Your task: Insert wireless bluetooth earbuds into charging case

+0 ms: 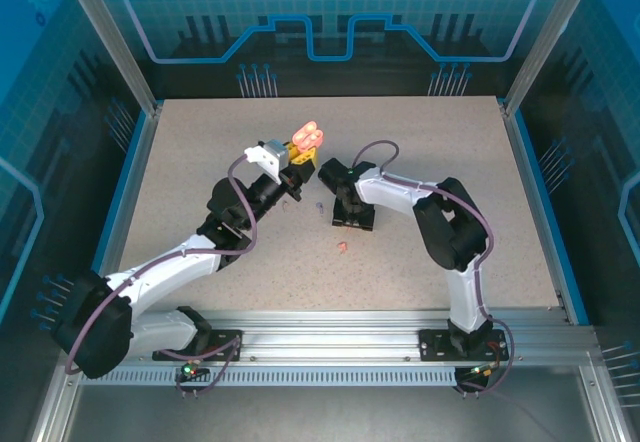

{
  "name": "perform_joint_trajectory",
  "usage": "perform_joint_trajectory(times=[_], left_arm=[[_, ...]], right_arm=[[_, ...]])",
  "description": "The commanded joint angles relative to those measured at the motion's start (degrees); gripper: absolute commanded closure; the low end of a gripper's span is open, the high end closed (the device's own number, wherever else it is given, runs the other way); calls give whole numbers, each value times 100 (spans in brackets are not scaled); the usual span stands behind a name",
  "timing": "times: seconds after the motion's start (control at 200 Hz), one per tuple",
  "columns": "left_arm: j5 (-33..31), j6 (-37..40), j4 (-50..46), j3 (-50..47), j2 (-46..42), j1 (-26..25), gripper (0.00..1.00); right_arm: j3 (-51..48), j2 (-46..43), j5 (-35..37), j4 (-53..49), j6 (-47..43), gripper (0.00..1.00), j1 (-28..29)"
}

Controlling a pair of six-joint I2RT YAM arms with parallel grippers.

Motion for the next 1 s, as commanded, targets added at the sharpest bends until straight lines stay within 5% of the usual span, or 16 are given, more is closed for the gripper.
perform_joint_trajectory(times=[0.0,0.245,0.58,0.996], left_arm=[[-46,25,375,-88,33,40,100],[-61,16,438,-135,51,58,100],[-54,-20,482,-160,57,108,100],[7,-56,440,-128,55,119,100]], right_arm=[[207,165,314,-356,328,46,72],[378,321,217,-349,504,51,88],[125,228,-85,-40,397,71,126],[-985,-927,-603,1543,-594,76,-120]])
